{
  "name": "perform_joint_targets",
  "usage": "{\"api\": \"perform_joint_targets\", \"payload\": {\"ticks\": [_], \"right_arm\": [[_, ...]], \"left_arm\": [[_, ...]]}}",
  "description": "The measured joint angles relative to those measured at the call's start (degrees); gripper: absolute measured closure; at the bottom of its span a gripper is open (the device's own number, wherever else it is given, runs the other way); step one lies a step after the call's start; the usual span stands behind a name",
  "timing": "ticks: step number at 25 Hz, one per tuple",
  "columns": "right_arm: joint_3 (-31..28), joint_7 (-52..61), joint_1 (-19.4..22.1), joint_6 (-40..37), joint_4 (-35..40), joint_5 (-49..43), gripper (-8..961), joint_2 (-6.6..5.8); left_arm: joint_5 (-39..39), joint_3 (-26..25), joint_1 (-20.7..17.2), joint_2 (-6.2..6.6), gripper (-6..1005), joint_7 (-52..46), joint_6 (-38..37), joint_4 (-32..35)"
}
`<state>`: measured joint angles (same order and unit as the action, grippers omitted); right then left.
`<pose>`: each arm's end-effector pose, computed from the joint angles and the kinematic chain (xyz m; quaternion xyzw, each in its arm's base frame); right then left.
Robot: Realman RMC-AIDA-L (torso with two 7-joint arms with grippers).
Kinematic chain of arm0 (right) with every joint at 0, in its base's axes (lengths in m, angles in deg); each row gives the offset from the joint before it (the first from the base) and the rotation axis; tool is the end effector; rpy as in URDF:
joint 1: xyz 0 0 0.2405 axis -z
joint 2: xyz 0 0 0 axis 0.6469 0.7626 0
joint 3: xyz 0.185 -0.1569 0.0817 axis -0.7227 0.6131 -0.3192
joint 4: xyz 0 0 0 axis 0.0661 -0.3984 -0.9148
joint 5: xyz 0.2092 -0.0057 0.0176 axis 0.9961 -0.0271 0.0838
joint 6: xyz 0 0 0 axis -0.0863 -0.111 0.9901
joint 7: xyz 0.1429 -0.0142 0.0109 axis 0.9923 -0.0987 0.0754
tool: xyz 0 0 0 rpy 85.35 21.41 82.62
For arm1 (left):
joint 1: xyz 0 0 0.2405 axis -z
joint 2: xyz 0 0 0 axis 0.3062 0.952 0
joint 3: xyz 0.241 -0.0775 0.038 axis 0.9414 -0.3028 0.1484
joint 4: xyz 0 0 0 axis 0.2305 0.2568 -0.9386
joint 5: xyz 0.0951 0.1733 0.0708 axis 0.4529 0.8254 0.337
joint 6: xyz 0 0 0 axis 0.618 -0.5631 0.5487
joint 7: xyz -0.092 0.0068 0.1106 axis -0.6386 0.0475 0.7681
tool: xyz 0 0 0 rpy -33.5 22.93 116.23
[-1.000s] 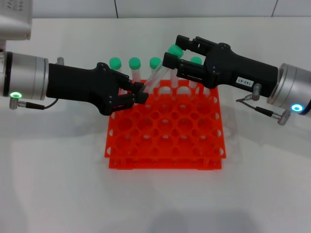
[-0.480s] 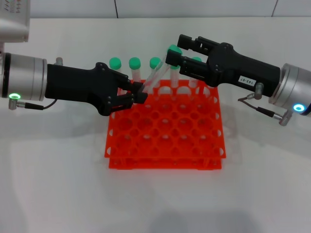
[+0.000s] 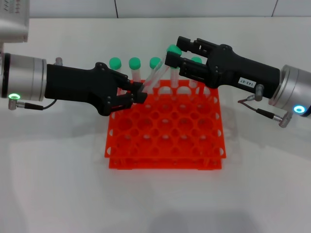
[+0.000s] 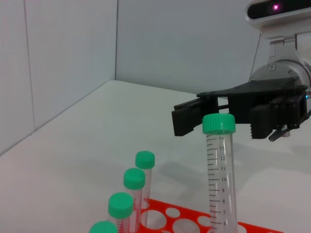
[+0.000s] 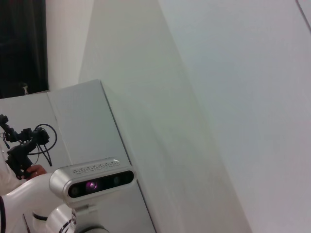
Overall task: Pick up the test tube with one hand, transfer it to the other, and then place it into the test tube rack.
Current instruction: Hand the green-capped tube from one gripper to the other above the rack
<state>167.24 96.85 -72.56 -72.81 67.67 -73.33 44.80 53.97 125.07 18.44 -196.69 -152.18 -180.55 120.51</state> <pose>0.1773 0.3459 -0.0409 -0.8643 0.1984 0.4486 0.1110 -0.2132 0.3567 0.0098 -0.9777 -0.1101 -0.1678 0.0617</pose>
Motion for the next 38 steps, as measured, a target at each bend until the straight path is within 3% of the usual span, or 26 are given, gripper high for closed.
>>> {"api": "perform_joint_targets", "payload": {"ticks": [4, 15, 33, 38], "right_arm": [[0.2, -0.3, 0.0, -0.2, 0.0, 0.0, 315, -0.01], [0.6, -0.1, -0.2, -0.1, 0.0, 0.0, 690, 0.00], [0.2, 0.0, 0.0, 0.1, 0.0, 0.0, 696, 0.00], [0.2, 0.0, 0.0, -0.1, 0.0, 0.0, 696, -0.02]], "left_arm": [[0.0, 0.0, 0.0, 0.01, 761, 0.0, 0.0, 0.0], [0.4, 0.2, -0.1, -0.06, 758, 0.0, 0.0, 0.0], [0.2, 0.1, 0.4, -0.59, 753, -3.7, -0.5, 0.5], [0.1, 0.1, 0.4, -0.59, 519, -5.1, -0.3, 1.2]]}}
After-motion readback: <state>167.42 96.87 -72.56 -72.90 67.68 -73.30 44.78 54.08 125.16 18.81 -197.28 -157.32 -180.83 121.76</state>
